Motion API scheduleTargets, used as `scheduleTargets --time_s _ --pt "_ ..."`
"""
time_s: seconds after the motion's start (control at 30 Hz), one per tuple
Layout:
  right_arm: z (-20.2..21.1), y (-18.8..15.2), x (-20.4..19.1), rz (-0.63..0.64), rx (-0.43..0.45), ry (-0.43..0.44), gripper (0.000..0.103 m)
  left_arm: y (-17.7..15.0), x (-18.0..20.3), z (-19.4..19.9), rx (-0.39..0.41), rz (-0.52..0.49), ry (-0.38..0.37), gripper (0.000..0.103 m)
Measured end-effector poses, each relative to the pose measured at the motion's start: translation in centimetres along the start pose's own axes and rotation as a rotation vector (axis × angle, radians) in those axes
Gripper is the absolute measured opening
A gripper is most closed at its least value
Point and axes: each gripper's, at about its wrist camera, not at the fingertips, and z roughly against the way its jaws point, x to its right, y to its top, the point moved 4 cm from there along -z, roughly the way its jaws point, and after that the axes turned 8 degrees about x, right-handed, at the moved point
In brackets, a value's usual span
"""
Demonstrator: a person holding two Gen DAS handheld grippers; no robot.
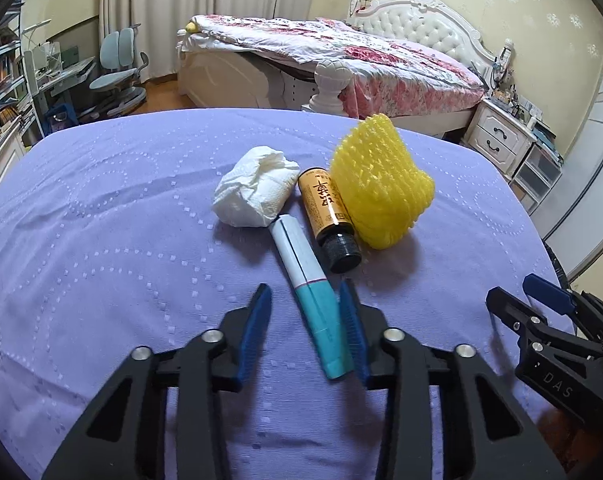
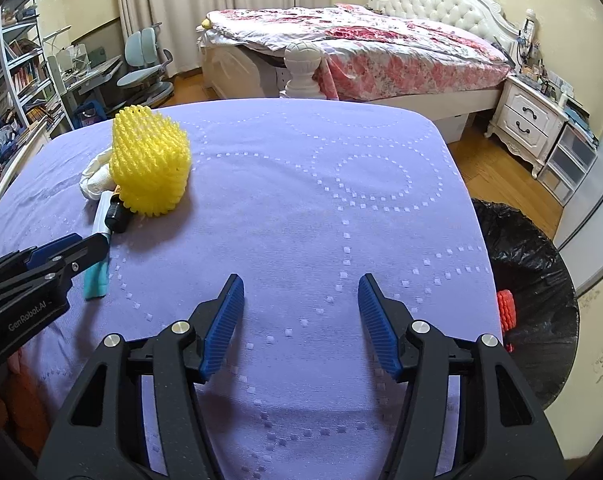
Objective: Collect trash
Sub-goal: 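Close the left tool on the teal-and-white tube, then grasp the yellow foam net with the right tool while the left tool holds the tube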
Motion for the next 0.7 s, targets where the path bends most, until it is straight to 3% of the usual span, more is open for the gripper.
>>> scheduleTargets --time_s 0.1,0.17,0.3,0.7 --pt "0.1 -0.1 0.0 0.002 0.000 -0.001 0.058 -0.1 -0.9 0.1 -0.001 0.008 -0.030 0.014" --pt "0.1 -0.1 -0.1 0.002 0.000 -0.001 0.058 -0.1 -1.5 0.2 -0.003 0.017 -0.045 0.010" --pt "0.2 -0.1 -0.4 0.008 0.000 0.006 0.058 -0.5 -2.2 0.8 -0.003 0.020 -0.061 0.009" --pt "-0.2 0.1 -4.5 0.079 -0.008 0.054 0.058 -0.7 -5.3 2.0 0.011 0.047 -0.014 0.008"
